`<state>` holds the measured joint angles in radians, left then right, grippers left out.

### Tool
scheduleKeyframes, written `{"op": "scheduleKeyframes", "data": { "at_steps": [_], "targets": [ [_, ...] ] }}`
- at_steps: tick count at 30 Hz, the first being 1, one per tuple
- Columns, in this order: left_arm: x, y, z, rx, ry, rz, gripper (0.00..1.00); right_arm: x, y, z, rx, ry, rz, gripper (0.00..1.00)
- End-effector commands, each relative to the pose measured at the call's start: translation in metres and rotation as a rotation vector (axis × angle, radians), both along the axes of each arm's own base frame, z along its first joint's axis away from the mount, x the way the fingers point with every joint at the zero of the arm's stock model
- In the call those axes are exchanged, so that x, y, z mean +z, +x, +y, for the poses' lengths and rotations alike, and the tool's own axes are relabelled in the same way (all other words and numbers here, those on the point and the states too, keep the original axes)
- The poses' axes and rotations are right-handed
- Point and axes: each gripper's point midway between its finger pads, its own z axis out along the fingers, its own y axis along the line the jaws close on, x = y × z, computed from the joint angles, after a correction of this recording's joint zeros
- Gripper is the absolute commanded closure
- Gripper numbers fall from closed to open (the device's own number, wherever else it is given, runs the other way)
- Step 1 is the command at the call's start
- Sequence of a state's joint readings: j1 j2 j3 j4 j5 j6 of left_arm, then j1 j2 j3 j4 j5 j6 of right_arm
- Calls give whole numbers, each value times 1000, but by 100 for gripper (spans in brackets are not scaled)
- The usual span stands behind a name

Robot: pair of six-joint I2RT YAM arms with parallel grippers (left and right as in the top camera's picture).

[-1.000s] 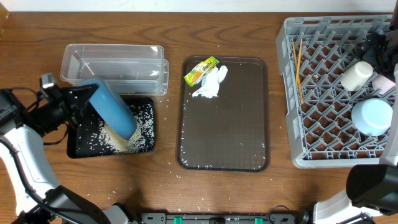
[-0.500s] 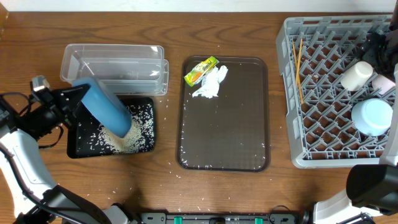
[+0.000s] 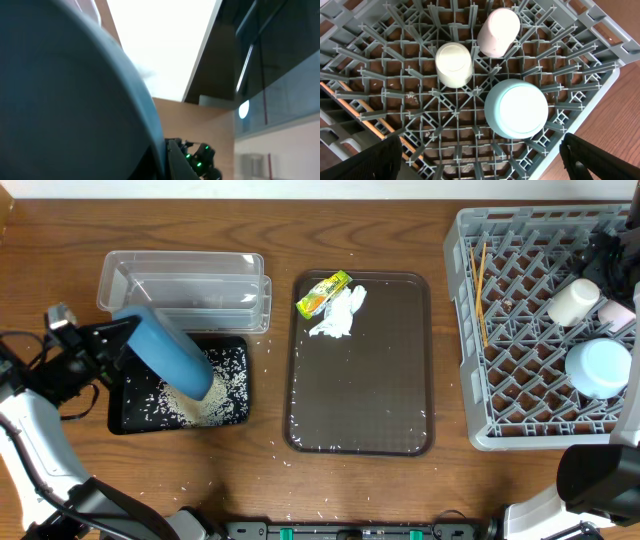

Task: Sort waste into correct bins and load items into the dishwasher rack
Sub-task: 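Carry the plate over the black tray and tip the rice out, then return the empty plate to the brown tray and release it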

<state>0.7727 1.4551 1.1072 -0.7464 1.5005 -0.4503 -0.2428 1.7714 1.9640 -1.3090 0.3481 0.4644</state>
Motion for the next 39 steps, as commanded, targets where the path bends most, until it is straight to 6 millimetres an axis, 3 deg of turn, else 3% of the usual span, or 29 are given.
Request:
{"op": "scheduleKeyframes", "data": {
  "at_steps": [1, 6, 12, 17, 23, 34, 39],
  "targets": [
    [5, 1, -15, -51, 21, -36, 94, 0, -1, -4, -24, 0, -6, 1],
    [7, 6, -36, -120, 34, -58, 94, 0, -1, -4, -24, 0, -6, 1],
    [18, 6, -77, -245, 107, -143, 94, 0, -1, -4, -24, 0, -6, 1],
    [5, 12, -127, -294, 327, -77, 94, 0, -1, -4, -24, 0, -6, 1],
    [19, 12, -212, -408, 574, -273, 92, 0, -1, -4, -24, 0, -6, 1],
    [-39, 2, -337, -503, 1121, -474, 92, 0, -1, -3, -24, 0, -6, 1],
    [-79, -21, -392, -663, 1213, -576, 92, 0, -1, -4, -24, 0, -6, 1]
  ]
}}
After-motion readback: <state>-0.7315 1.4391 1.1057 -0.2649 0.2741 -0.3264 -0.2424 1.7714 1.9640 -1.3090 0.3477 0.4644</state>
